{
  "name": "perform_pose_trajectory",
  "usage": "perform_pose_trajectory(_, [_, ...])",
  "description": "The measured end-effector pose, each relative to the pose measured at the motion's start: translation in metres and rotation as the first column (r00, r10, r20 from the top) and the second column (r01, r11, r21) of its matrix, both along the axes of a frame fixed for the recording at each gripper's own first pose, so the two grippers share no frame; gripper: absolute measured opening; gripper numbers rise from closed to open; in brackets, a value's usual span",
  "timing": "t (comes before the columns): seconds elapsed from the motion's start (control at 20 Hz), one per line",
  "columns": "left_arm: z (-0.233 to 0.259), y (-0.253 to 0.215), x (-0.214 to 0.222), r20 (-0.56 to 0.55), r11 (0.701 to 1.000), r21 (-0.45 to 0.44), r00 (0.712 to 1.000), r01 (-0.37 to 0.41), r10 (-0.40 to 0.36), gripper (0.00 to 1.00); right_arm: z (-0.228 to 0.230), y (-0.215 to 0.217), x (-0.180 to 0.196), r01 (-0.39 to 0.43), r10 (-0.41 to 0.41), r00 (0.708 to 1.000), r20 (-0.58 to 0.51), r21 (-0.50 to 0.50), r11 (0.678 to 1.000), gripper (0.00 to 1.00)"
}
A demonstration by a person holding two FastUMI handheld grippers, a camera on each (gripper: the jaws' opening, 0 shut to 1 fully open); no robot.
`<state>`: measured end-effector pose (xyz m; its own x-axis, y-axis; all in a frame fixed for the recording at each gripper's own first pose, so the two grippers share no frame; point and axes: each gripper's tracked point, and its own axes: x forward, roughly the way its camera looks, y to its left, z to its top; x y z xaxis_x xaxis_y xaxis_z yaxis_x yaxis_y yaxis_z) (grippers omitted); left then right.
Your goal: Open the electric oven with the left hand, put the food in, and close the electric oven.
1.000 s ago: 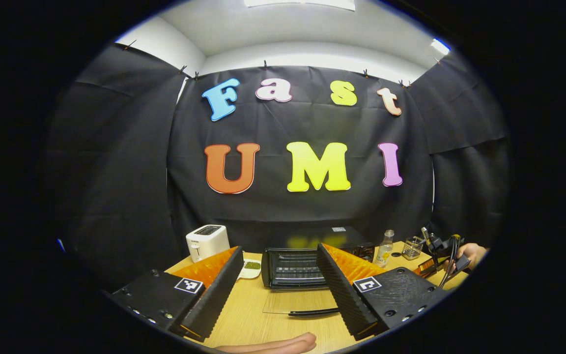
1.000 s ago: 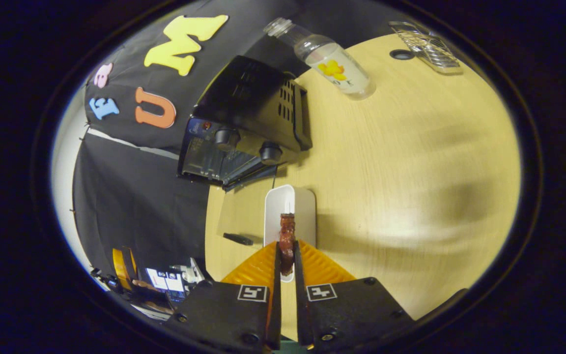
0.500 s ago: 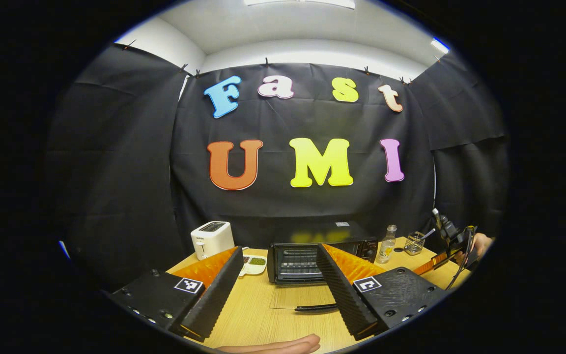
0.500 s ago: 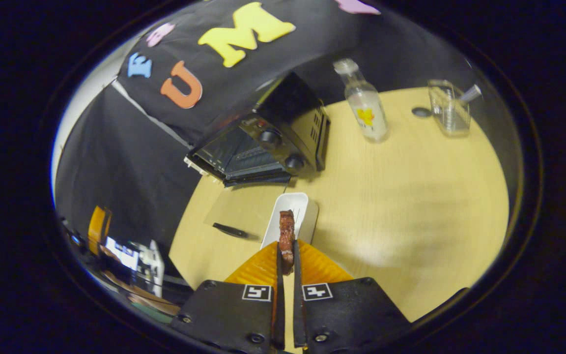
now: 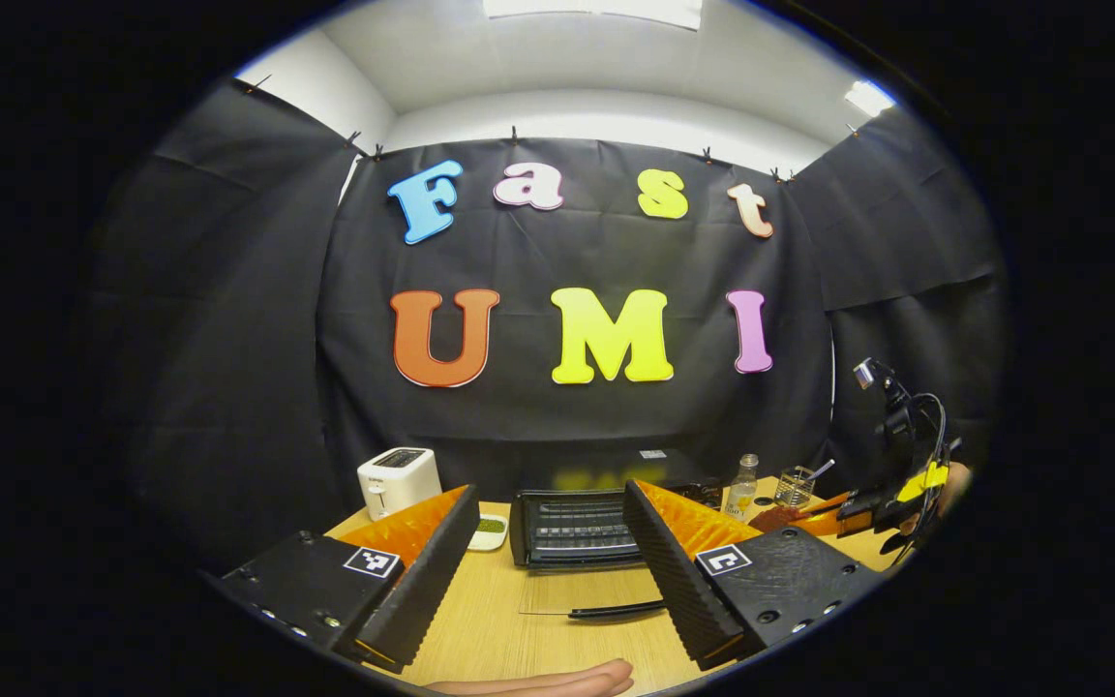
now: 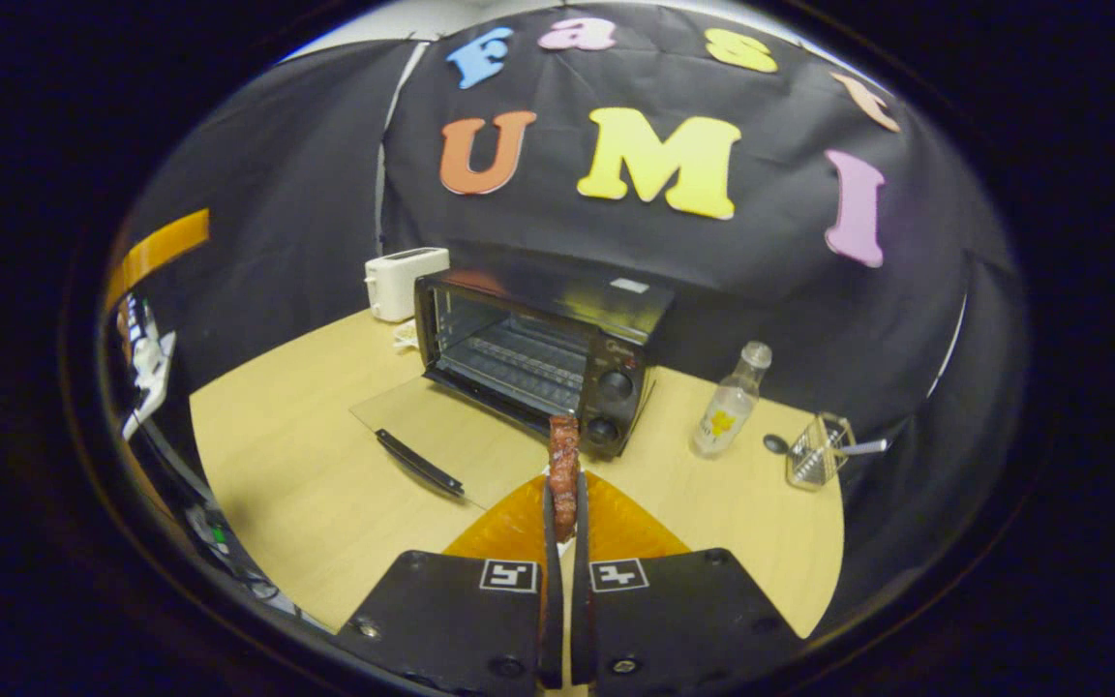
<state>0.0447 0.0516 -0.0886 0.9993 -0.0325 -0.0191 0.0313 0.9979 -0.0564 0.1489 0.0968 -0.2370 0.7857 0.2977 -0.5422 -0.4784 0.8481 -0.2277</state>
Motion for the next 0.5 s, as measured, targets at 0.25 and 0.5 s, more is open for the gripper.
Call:
perform_pose_trajectory(0.25, [-0.002,0.019,-0.008,-0.006,0.999,0.014,0.999,-0.031,0.031,0.95,-0.003,0.063,-0.006,-0.076,0.084,0.988,0.132,-0.066,0.995,0.07])
perform_pose_trajectory(0.5, [-0.004,0.035,-0.014,-0.005,0.997,0.033,0.998,-0.064,0.064,0.95,-0.011,0.123,-0.001,-0.113,0.112,0.981,0.158,-0.004,0.994,0.06])
